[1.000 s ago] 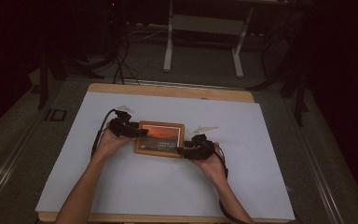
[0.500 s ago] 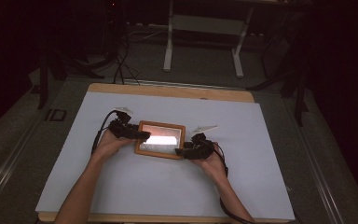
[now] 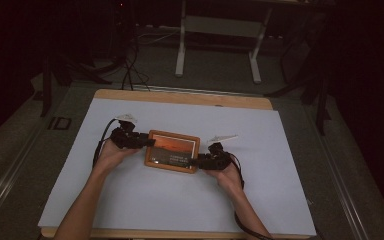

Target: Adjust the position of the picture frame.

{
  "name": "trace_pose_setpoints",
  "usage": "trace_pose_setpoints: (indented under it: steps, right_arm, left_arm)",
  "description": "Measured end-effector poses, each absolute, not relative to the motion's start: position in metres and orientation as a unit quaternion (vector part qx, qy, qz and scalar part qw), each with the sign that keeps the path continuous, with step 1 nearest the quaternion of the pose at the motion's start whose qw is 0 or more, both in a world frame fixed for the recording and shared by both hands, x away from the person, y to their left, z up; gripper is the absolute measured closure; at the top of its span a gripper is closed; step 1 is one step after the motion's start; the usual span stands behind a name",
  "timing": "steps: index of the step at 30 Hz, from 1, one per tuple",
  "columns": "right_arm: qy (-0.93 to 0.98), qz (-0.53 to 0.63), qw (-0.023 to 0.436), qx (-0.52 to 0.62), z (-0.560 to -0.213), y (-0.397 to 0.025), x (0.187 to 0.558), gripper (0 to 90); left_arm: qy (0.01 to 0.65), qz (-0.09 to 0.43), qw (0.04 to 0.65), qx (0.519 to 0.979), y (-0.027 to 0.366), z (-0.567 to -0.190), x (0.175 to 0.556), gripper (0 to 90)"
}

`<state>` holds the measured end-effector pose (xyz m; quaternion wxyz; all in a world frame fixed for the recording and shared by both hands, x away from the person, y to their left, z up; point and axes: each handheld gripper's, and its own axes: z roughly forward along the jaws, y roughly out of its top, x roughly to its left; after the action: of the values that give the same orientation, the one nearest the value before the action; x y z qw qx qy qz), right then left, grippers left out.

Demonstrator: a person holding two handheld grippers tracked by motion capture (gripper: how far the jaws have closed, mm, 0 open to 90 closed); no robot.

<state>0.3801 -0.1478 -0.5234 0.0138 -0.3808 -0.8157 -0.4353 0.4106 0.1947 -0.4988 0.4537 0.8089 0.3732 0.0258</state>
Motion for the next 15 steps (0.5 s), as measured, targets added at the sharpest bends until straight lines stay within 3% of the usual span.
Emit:
trace_pose_setpoints:
  steps: [6, 15]
  right_arm:
    - [-0.808, -0.454, 0.024, -0.374, -0.52, -0.153, 0.381, 64.2]
    - [-0.804, -0.475, 0.023, -0.357, -0.509, -0.155, 0.382, 67.2]
  left_arm:
    - [0.359, 0.031, 0.465, 0.809, 0.199, -0.493, 0.402, 61.7]
    - [0.355, 0.031, 0.476, 0.804, 0.202, -0.489, 0.393, 60.9]
